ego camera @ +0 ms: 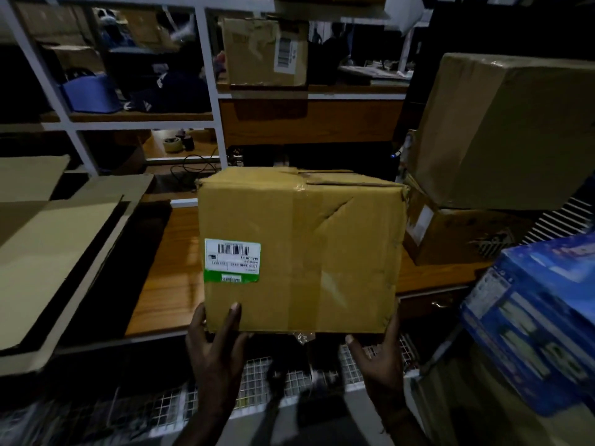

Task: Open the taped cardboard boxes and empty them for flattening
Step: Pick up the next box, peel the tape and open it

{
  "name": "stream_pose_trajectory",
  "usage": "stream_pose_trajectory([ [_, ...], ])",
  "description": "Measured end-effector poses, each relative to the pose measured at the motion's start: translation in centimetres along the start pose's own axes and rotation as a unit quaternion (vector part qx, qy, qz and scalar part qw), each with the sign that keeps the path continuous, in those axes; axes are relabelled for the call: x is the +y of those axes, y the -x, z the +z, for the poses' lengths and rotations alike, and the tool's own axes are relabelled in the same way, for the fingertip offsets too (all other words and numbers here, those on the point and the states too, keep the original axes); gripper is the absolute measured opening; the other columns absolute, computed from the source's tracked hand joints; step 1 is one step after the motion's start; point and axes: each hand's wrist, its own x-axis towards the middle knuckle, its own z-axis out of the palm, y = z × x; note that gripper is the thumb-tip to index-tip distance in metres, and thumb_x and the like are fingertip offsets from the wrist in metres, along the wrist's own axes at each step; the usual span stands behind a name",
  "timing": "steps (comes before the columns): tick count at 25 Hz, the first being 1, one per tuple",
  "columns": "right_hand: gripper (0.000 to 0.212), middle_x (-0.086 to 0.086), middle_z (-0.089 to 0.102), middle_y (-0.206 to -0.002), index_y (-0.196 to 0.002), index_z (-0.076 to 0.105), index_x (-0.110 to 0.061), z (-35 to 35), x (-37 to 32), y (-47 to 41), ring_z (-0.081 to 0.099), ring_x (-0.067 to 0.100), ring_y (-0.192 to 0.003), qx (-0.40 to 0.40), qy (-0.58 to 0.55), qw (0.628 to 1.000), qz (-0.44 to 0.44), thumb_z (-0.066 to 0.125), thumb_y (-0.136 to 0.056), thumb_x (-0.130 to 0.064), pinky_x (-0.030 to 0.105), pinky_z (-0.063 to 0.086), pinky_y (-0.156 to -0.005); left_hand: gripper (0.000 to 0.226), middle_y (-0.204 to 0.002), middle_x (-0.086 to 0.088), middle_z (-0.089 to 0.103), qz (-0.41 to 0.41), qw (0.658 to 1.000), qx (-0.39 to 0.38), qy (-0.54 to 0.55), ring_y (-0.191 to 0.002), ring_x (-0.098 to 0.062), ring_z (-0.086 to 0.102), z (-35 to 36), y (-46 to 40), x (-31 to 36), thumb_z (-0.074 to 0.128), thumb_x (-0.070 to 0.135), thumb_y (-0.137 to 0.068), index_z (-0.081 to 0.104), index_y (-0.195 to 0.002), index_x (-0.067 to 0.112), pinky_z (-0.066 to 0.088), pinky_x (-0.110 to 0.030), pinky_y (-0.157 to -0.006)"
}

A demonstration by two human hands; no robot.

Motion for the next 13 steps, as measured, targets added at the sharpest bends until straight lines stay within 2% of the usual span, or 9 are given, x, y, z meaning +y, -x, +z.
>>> stream_pose_trajectory([
  [2, 0.107, -0.012, 0.025, -0.16, -0.151, 0.005, -0.054, -0.1, -0.5, 0.5, 0.032, 0.014, -0.144, 0.035, 0.043, 0.998, -0.005, 0.079, -0.081, -0.021, 0.038, 0.04, -0.11, 0.079, -0.152, -0.015, 0.03, -0.018, 0.998, -0.014, 0.066, -0.139, -0.028, 0.032, -1.1, 0.2, 0.6, 0.082, -0.009, -0.069, 0.054, -0.131, 0.031, 0.038, -0.042, -0.104],
  [3, 0.104, -0.009, 0.029, -0.159, -0.152, 0.011, -0.049, -0.1, -0.8, 0.7, 0.034, 0.014, -0.141, 0.053, 0.05, 0.997, -0.004, 0.08, -0.08, -0.02, 0.046, 0.04, -0.111, 0.076, -0.153, -0.011, 0.028, -0.017, 0.997, -0.014, 0.08, -0.141, -0.026, 0.03, -1.8, 0.2, 1.0, 0.081, -0.009, -0.07, 0.055, -0.129, 0.031, 0.038, -0.04, -0.106],
  [6, 0.098, 0.002, 0.038, -0.153, -0.151, 0.022, -0.035, -0.3, -3.2, 0.6, 0.036, 0.012, -0.133, 0.09, 0.057, 0.994, -0.022, 0.083, -0.077, -0.013, 0.046, 0.041, -0.108, 0.061, -0.154, -0.017, 0.027, 0.004, 0.992, 0.015, 0.123, -0.144, -0.03, 0.03, -4.0, -0.6, 3.3, 0.077, -0.01, -0.073, 0.067, -0.12, 0.028, 0.033, -0.018, -0.11],
  [7, 0.097, 0.005, 0.039, -0.153, -0.152, 0.026, -0.03, -0.4, -4.1, 0.4, 0.037, 0.013, -0.134, 0.104, 0.055, 0.992, -0.037, 0.083, -0.076, -0.01, 0.045, 0.041, -0.108, 0.055, -0.153, -0.02, 0.029, 0.011, 0.99, 0.035, 0.138, -0.143, -0.033, 0.031, -4.7, -1.2, 4.2, 0.076, -0.011, -0.074, 0.07, -0.116, 0.024, 0.033, -0.016, -0.11],
  [8, 0.096, 0.007, 0.04, -0.153, -0.152, 0.028, -0.029, -0.4, -5.5, 0.3, 0.037, 0.015, -0.136, 0.112, 0.043, 0.991, -0.05, 0.084, -0.076, -0.011, 0.044, 0.04, -0.108, 0.049, -0.152, -0.022, 0.03, 0.013, 0.987, 0.051, 0.151, -0.142, -0.034, 0.032, -5.4, -2.0, 4.9, 0.075, -0.011, -0.075, 0.07, -0.114, 0.019, 0.034, -0.019, -0.11],
  [11, 0.086, 0.001, 0.039, -0.153, -0.15, 0.029, -0.036, 0.1, -8.6, -1.0, 0.037, 0.019, -0.141, 0.137, 0.005, 0.98, -0.143, 0.076, -0.079, -0.031, 0.038, 0.038, -0.111, 0.039, -0.151, -0.018, 0.032, 0.02, 0.981, 0.076, 0.176, -0.142, -0.032, 0.033, -6.5, -4.9, 6.6, 0.076, -0.003, -0.078, 0.07, -0.114, 0.012, 0.041, -0.043, -0.107],
  [13, 0.074, 0.004, 0.04, -0.15, -0.147, 0.036, -0.033, 0.8, -9.7, -2.8, 0.038, 0.023, -0.141, 0.148, 0.008, 0.971, -0.19, 0.07, -0.081, -0.038, 0.046, 0.04, -0.112, 0.035, -0.151, -0.017, 0.033, 0.028, 0.979, 0.081, 0.187, -0.141, -0.032, 0.035, -6.3, -7.0, 6.9, 0.075, 0.003, -0.081, 0.072, -0.114, 0.012, 0.044, -0.052, -0.103],
])
